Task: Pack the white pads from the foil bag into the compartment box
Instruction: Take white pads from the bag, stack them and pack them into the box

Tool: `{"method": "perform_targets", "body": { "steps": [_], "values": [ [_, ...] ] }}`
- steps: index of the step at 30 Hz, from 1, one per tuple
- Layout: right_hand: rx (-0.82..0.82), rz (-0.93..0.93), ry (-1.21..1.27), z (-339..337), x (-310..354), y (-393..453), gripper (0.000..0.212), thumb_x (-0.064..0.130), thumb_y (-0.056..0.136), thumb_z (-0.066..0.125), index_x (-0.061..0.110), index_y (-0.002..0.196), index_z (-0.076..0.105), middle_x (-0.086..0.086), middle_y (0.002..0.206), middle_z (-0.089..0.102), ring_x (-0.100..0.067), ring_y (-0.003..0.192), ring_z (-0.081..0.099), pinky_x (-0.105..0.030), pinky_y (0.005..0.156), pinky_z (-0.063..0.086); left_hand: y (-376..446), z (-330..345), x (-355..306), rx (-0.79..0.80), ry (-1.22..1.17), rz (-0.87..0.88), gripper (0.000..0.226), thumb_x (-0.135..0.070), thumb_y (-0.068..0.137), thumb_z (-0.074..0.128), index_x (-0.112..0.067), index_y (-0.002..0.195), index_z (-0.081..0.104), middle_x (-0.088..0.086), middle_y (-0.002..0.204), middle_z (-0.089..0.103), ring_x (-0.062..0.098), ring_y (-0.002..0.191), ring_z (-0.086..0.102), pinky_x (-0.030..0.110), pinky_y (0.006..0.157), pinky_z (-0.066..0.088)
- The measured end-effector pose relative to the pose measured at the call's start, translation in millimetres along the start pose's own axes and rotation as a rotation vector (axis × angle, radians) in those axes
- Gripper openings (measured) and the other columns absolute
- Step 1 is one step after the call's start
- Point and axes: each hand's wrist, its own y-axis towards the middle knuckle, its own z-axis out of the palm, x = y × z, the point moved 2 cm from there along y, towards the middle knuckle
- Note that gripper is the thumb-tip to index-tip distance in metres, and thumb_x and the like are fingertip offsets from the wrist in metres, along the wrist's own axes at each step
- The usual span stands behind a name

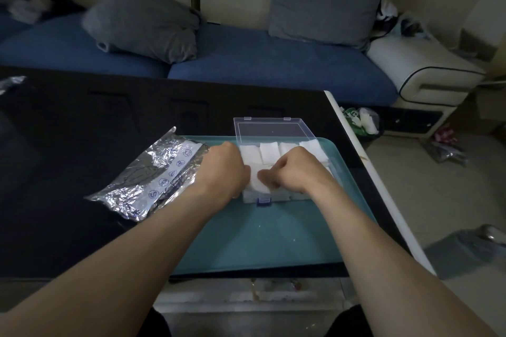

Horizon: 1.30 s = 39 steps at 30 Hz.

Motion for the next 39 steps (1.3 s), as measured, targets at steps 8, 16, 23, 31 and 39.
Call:
{"method": "perform_targets", "body": {
  "steps": [8, 16, 23, 31, 39],
  "values": [
    [0.101, -0.017, -0.094, -3, 6, -13, 0.078, 0.041, 0.049, 0.100, 0.007, 0.113, 0.071, -0.007, 0.111, 0.073, -0.024, 0.103, 0.068, -0.037, 0.092, 0.056, -6, -1, -7, 0.045, 0.134, 0.022, 0.020, -0.022, 0.085, 0.058, -0.008, 0.071, 0.056, 0.007, 0.063, 0.053, 0.031, 0.072, 0.061, 0.034, 0.065, 0.049],
    [-0.028, -0.127, -0.016, 2, 4, -10, 0.052, 0.020, 0.058, 0.098, 0.019, 0.103, 0.073, 0.002, 0.103, 0.069, -0.017, 0.094, 0.066, -0.030, 0.076, 0.057, -16, 1, -16, 0.029, 0.271, 0.070, 0.018, -0.025, 0.091, 0.058, -0.013, 0.084, 0.046, 0.016, 0.110, 0.063, 0.035, 0.102, 0.062, 0.033, 0.070, 0.040],
    [-0.019, -0.123, -0.027, 1, 0, -14, 0.037, 0.042, 0.077, 0.084, 0.013, 0.096, 0.071, 0.002, 0.090, 0.067, -0.020, 0.084, 0.067, -0.030, 0.078, 0.055, -12, 1, -18, -0.038, 0.364, 0.105, 0.016, -0.020, 0.093, 0.058, -0.006, 0.101, 0.060, 0.017, 0.108, 0.065, 0.036, 0.101, 0.063, 0.035, 0.069, 0.039],
    [-0.090, -0.295, -0.138, 11, 5, -3, 0.027, 0.015, 0.083, 0.077, 0.021, 0.110, 0.076, 0.000, 0.107, 0.073, -0.017, 0.102, 0.067, -0.036, 0.092, 0.055, -9, 8, -8, -0.060, 0.235, 0.076, 0.011, -0.012, 0.086, 0.064, -0.003, 0.091, 0.066, 0.018, 0.093, 0.069, 0.035, 0.089, 0.067, 0.033, 0.065, 0.047],
    [0.020, -0.401, -0.304, 8, 7, 1, 0.032, 0.034, 0.091, 0.072, 0.029, 0.123, 0.071, -0.002, 0.124, 0.063, -0.024, 0.124, 0.044, -0.043, 0.105, 0.041, -9, 4, 9, 0.064, -0.012, -0.013, 0.019, -0.018, 0.082, 0.070, -0.007, 0.066, 0.073, 0.007, 0.054, 0.068, 0.013, 0.041, 0.060, 0.024, 0.049, 0.055]
  ]
}}
